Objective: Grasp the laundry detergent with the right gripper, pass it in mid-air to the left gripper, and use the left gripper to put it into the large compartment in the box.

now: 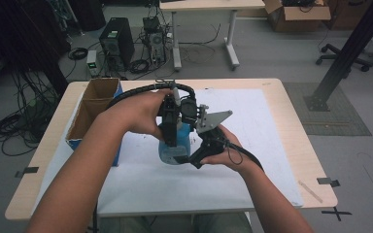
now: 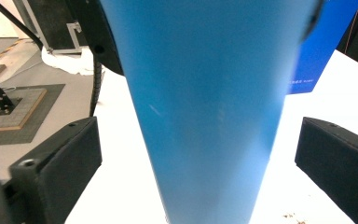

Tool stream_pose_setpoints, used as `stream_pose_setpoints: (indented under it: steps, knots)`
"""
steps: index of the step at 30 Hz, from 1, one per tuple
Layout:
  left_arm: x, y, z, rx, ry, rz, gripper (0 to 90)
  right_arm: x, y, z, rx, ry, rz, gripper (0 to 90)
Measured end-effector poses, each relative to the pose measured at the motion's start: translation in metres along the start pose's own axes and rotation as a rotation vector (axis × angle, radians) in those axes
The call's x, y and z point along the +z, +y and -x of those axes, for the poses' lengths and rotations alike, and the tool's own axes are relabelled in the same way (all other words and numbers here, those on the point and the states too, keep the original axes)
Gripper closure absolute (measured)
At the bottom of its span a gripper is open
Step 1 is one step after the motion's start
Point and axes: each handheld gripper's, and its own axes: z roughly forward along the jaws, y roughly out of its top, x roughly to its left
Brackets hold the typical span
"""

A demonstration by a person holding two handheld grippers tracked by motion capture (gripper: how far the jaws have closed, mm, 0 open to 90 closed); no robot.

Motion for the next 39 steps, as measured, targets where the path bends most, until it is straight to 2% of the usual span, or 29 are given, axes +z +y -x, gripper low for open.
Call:
stream_pose_setpoints:
  steps: [2,7,10,12,13,14,15,16,19,20,23,24,25,26,29,31,32,33,34,36,37,38,39]
  knots:
    - [-0.001,0.000,0.000,0.008,0.000,0.001,38.3,-0.003,0.000,0.002,-0.008,0.007,0.009,0.5]
    - [-0.002,-0.002,0.001,0.012,-0.002,0.004,38.2,-0.011,0.001,0.004,0.016,0.022,0.040,0.5]
    - [-0.004,-0.004,-0.001,-0.009,-0.005,0.005,38.2,-0.018,0.000,0.004,0.008,0.035,0.043,0.5]
    - [-0.006,-0.007,-0.003,-0.061,-0.012,0.000,38.2,-0.024,-0.001,0.005,-0.005,0.039,0.040,0.5]
    - [-0.009,-0.009,-0.007,-0.110,-0.015,0.000,38.2,-0.033,-0.003,0.007,-0.017,0.032,0.035,0.8]
    - [-0.011,-0.011,-0.009,-0.147,-0.013,0.001,38.2,-0.033,-0.003,0.007,-0.017,0.032,0.035,0.8]
    - [-0.012,-0.013,-0.011,-0.175,-0.011,-0.001,38.2,-0.042,-0.004,0.009,-0.009,0.018,0.031,0.4]
    - [-0.015,-0.015,-0.014,-0.219,-0.007,-0.003,38.2,-0.042,-0.004,0.009,-0.009,0.018,0.031,0.4]
    - [-0.022,-0.025,-0.024,-0.338,-0.011,-0.001,38.1,-0.064,-0.005,0.015,-0.011,-0.013,0.012,0.4]
    - [-0.022,-0.025,-0.024,-0.338,-0.011,-0.001,38.2,-0.064,-0.005,0.015,-0.011,-0.013,0.012,0.4]
    - [-0.026,-0.030,-0.030,-0.429,-0.019,0.001,38.1,-0.079,-0.004,0.019,-0.021,-0.032,-0.022,0.6]
    - [-0.031,-0.033,-0.034,-0.499,-0.008,0.010,38.1,-0.088,-0.003,0.023,-0.017,-0.055,-0.058,0.4]
    - [-0.034,-0.035,-0.036,-0.529,0.005,0.008,38.1,-0.093,-0.003,0.025,-0.016,-0.064,-0.081,0.5]
    - [-0.034,-0.035,-0.036,-0.529,0.005,0.008,38.1,-0.093,-0.003,0.025,-0.016,-0.064,-0.081,0.5]
    - [-0.040,-0.041,-0.041,-0.613,0.024,0.010,38.1,-0.103,-0.002,0.031,-0.011,-0.076,-0.136,1.0]
    - [-0.044,-0.045,-0.044,-0.647,0.032,0.021,38.1,-0.107,-0.001,0.035,-0.014,-0.098,-0.178,0.9]
    - [-0.047,-0.049,-0.046,-0.683,0.033,0.029,38.1,-0.112,-0.001,0.039,-0.006,-0.107,-0.209,1.4]
    - [-0.049,-0.052,-0.047,-0.707,0.032,0.033,38.1,-0.113,-0.001,0.040,-0.003,-0.109,-0.217,1.3]
    - [-0.049,-0.052,-0.047,-0.707,0.032,0.033,38.1,-0.113,-0.001,0.040,-0.003,-0.109,-0.217,1.3]
    - [-0.051,-0.056,-0.050,-0.744,0.026,0.032,38.1,-0.116,0.001,0.043,-0.007,-0.119,-0.235,1.3]
    - [-0.053,-0.060,-0.052,-0.786,0.020,0.033,38.1,-0.118,0.002,0.045,-0.008,-0.123,-0.254,1.5]
    - [-0.053,-0.060,-0.052,-0.786,0.020,0.033,38.1,-0.118,0.002,0.045,-0.008,-0.123,-0.254,1.5]
    - [-0.054,-0.062,-0.053,-0.810,0.016,0.032,38.1,-0.119,0.002,0.045,-0.012,-0.125,-0.262,1.4]
